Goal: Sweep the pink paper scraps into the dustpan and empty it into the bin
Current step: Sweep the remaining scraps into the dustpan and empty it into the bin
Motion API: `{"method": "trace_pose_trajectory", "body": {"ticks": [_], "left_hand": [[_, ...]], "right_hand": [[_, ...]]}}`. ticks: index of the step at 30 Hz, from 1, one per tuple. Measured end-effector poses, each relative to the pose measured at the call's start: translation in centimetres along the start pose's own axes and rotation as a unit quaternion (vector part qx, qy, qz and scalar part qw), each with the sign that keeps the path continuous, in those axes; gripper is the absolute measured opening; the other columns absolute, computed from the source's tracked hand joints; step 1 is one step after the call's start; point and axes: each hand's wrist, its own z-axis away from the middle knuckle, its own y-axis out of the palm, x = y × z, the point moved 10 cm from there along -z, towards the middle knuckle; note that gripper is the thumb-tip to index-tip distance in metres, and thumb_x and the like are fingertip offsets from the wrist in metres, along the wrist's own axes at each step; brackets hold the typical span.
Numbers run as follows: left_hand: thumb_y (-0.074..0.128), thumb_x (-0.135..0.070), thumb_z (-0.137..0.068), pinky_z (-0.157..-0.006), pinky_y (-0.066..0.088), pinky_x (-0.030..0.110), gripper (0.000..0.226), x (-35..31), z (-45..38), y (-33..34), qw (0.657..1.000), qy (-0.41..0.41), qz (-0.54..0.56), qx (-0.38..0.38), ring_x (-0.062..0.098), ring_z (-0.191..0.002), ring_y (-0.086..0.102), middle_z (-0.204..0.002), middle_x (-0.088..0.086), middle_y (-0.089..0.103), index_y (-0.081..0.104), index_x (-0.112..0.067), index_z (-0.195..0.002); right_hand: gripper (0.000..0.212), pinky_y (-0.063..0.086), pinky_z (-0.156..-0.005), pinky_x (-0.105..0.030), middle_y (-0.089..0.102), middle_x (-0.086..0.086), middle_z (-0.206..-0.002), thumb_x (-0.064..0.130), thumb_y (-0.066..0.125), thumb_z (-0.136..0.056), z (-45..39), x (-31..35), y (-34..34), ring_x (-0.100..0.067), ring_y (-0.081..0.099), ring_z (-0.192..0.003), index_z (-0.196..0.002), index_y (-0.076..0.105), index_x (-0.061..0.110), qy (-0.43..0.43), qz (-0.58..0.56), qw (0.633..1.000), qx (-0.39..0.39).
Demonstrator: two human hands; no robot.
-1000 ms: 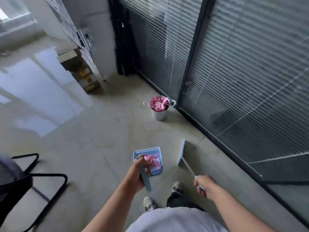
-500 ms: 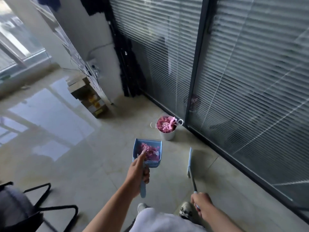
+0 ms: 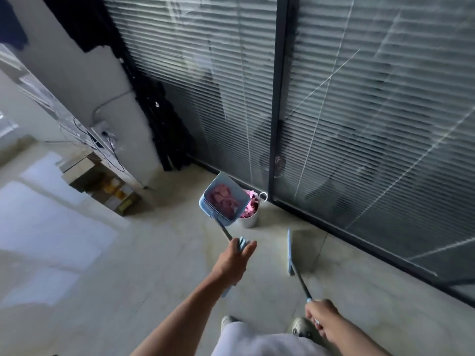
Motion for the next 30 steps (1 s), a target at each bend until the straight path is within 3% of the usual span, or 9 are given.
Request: {"method": "trace_pose_trajectory", "body": {"ticks": [3,7,14,19,23,30], "left_hand": [[0.048,-0.065,-0.086,-0.057,0.039,0.028,0.040,-1.1,-1.3,-0.1,0.991,0.048,-0.127,-0.002,0.025,-0.067,0.054,-0.080,0.003,0.058,0.046,-0.027,-0.096],[0.047,-0.069,-0.084,-0.067,0.039,0.032,0.048,-1.5,-2.5,0.1,0.979,0.084,-0.186,0.007,0.034,-0.089,0.059,-0.094,0.011,0.064,0.046,-0.021,-0.092],[0.046,-0.069,-0.085,-0.075,0.047,0.034,0.056,-0.6,-3.3,0.9,0.955,0.081,-0.283,0.040,0.033,-0.095,0.062,-0.105,0.013,0.063,0.047,-0.018,-0.110],[0.048,-0.068,-0.085,-0.071,0.046,0.032,0.057,-0.1,-3.1,1.3,0.935,0.102,-0.336,0.051,0.036,-0.095,0.062,-0.105,0.014,0.065,0.047,-0.019,-0.114],[0.045,-0.068,-0.086,-0.076,0.051,0.036,0.060,0.0,-3.0,2.0,0.911,0.122,-0.390,0.064,0.037,-0.097,0.063,-0.110,0.016,0.064,0.044,-0.016,-0.115],[0.043,-0.064,-0.091,-0.077,0.048,0.035,0.059,-0.3,-2.4,3.2,0.870,0.134,-0.469,0.078,0.034,-0.107,0.061,-0.122,0.011,0.062,0.044,-0.012,-0.120]], "right_hand": [[0.020,0.021,-0.037,-0.008,0.039,-0.006,-0.037,0.003,0.056,-0.078,0.1,0.3,0.0,-0.013,0.029,-0.024,-0.057,0.056,0.002,0.008,0.000,1.000,-0.005],[0.016,0.020,-0.037,-0.010,0.039,-0.007,-0.039,-0.002,0.056,-0.075,-0.1,0.4,0.1,-0.013,0.028,-0.025,-0.060,0.055,0.003,0.016,-0.012,1.000,0.001],[0.018,0.017,-0.041,-0.011,0.035,-0.005,-0.042,0.001,0.054,-0.076,-1.2,0.1,0.4,-0.012,0.024,-0.028,-0.059,0.050,0.007,0.011,-0.016,1.000,0.012],[0.015,0.017,-0.042,-0.011,0.035,-0.006,-0.043,0.001,0.053,-0.075,-2.0,-0.6,0.4,-0.011,0.023,-0.029,-0.061,0.050,0.007,0.013,-0.014,1.000,0.020],[0.009,0.019,-0.042,-0.012,0.037,-0.007,-0.047,0.000,0.053,-0.070,-2.7,-1.0,0.1,-0.013,0.025,-0.031,-0.064,0.052,0.006,0.017,-0.008,1.000,0.021],[0.009,0.018,-0.041,-0.012,0.036,-0.008,-0.050,-0.001,0.053,-0.072,-3.1,-1.3,-0.4,-0.012,0.023,-0.030,-0.066,0.053,0.006,0.019,-0.016,0.999,0.023]]}}
